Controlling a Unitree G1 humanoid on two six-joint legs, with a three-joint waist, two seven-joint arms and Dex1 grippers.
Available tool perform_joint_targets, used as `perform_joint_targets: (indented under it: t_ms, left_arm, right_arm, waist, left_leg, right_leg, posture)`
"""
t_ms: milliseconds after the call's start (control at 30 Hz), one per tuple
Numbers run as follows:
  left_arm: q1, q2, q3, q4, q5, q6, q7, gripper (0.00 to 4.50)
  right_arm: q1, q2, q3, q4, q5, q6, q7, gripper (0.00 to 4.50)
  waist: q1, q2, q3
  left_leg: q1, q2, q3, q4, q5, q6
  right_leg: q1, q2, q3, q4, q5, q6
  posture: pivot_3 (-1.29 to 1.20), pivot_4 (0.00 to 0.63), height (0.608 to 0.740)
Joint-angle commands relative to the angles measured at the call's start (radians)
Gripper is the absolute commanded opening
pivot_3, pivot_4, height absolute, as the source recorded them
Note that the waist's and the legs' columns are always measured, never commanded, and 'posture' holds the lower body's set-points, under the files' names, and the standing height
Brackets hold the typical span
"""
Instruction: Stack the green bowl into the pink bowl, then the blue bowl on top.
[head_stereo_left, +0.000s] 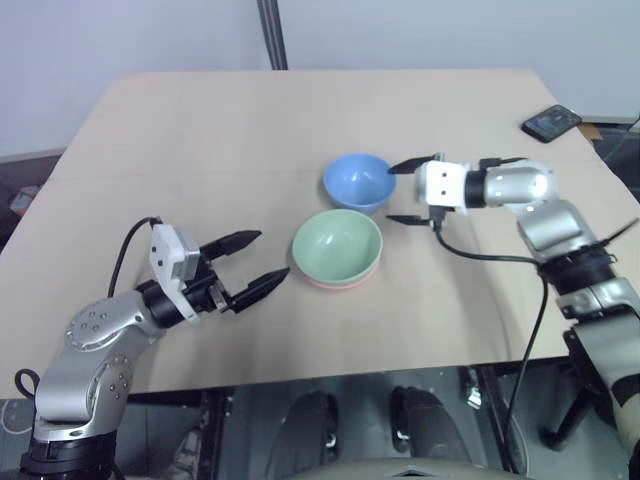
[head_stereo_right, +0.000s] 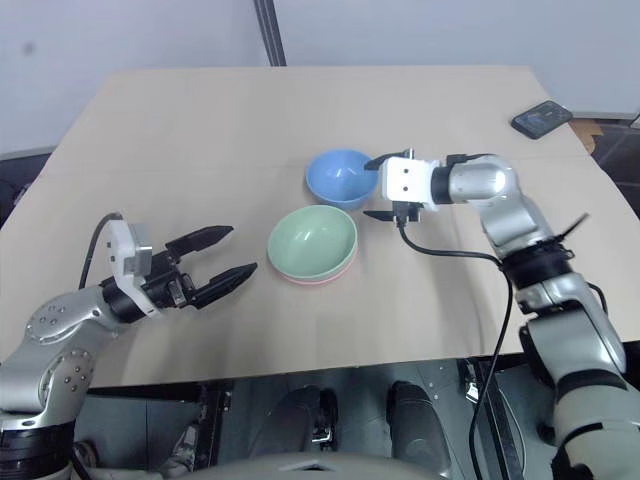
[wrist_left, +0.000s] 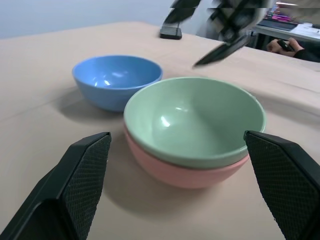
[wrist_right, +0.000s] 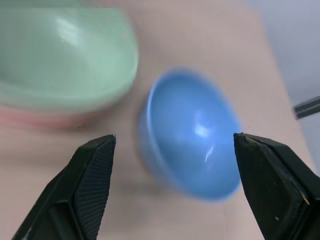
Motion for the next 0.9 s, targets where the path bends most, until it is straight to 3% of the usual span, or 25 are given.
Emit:
perform_joint_targets:
  t_ms: [33, 167, 200, 267, 467, 500, 633, 700, 800, 900]
  left_arm:
    - [0.036, 0.002, 0.053, -0.077, -0.026, -0.005, 0.026, 4.5]
    - [0.099, -0.005, 0.079, -0.135, -0.041, 0.0, 0.055, 4.5]
    - [0.113, -0.006, 0.085, -0.145, -0.043, 0.0, 0.061, 4.5]
    - [0.133, -0.007, 0.095, -0.161, -0.048, 0.0, 0.07, 4.5]
    - [0.14, 0.001, 0.119, -0.159, -0.047, -0.016, 0.085, 4.5]
    - [0.139, 0.004, 0.121, -0.156, -0.047, -0.016, 0.082, 4.5]
    - [0.129, 0.005, 0.117, -0.145, -0.044, -0.016, 0.076, 4.5]
    - [0.119, -0.004, 0.111, -0.145, -0.051, -0.016, 0.08, 4.5]
    - [0.115, -0.011, 0.101, -0.139, -0.043, -0.021, 0.079, 4.5]
    - [0.115, -0.016, 0.094, -0.119, -0.029, -0.033, 0.068, 4.5]
  right_arm:
    - [-0.104, 0.059, 0.044, 0.208, -0.117, -0.209, -0.085, 3.93]
    - [-0.173, 0.115, 0.082, 0.391, -0.21, -0.314, -0.167, 3.93]
    - [-0.187, 0.124, 0.088, 0.425, -0.23, -0.331, -0.192, 3.7]
    - [-0.214, 0.138, 0.095, 0.483, -0.261, -0.352, -0.226, 3.06]
    - [-0.26, 0.152, 0.1, 0.567, -0.315, -0.407, -0.282, 0.28]
    - [-0.262, 0.153, 0.094, 0.572, -0.312, -0.417, -0.276, 0.04]
    - [-0.255, 0.128, 0.058, 0.557, -0.259, -0.473, -0.207, 0.04]
    - [-0.236, 0.126, -0.012, 0.5, -0.124, -0.451, -0.079, 0.04]
    - [-0.164, 0.115, -0.113, 0.258, 0.148, -0.269, 0.165, 0.04]
    - [-0.046, 0.047, -0.138, -0.16, 0.385, 0.068, 0.328, 0.04]
  waist:
    - [-0.007, 0.0, 0.0]
    - [-0.009, 0.001, 0.001]
    - [-0.009, 0.001, 0.001]
    - [-0.007, 0.002, 0.001]
    - [-0.009, 0.003, 0.002]
    - [-0.011, 0.003, 0.002]
    - [-0.011, 0.004, 0.003]
    - [-0.009, 0.005, 0.003]
    - [-0.009, 0.005, 0.003]
    - [-0.002, 0.005, 0.003]
  left_leg:
    - [0.0, 0.0, 0.0, -0.001, 0.0, 0.0]
    - [0.0, 0.0, 0.0, -0.002, 0.0, 0.0]
    - [0.0, 0.0, 0.0, -0.002, 0.0, -0.001]
    - [0.0, 0.0, -0.001, -0.002, 0.0, -0.001]
    - [0.0, 0.0, -0.002, -0.002, 0.001, -0.003]
    - [0.0, 0.0, -0.002, -0.002, 0.001, -0.003]
    - [0.0, 0.0, -0.001, -0.003, 0.001, -0.003]
    - [0.0, 0.0, -0.001, -0.003, 0.001, -0.003]
    - [0.0, 0.0, -0.002, -0.003, 0.001, -0.003]
    - [0.0, 0.0, -0.003, -0.004, 0.001, -0.002]
  right_leg:
    - [0.0, 0.0, 0.0, 0.0, 0.001, 0.002]
    - [-0.001, -0.001, 0.0, -0.001, 0.001, 0.002]
    - [-0.001, -0.001, 0.0, 0.0, 0.001, 0.002]
    - [0.0, -0.001, -0.001, 0.0, 0.001, 0.001]
    - [0.0, -0.001, -0.001, 0.001, -0.001, -0.002]
    - [0.0, -0.001, -0.001, 0.001, -0.001, -0.002]
    - [-0.001, -0.001, -0.001, 0.001, -0.001, -0.002]
    - [-0.001, -0.001, -0.001, 0.0, -0.001, -0.002]
    - [0.0, -0.001, -0.001, 0.0, 0.001, 0.002]
    - [0.0, -0.002, -0.002, 0.0, 0.002, 0.002]
  posture:
    - [0.0, 0.15, 0.74]
    - [0.0, 0.15, 0.74]
    - [0.0, 0.15, 0.74]
    - [0.0, 0.15, 0.74]
    - [0.0, 0.15, 0.74]
    - [0.0, 0.15, 0.74]
    - [0.0, 0.15, 0.74]
    - [0.0, 0.15, 0.74]
    - [0.0, 0.15, 0.74]
    - [0.0, 0.15, 0.74]
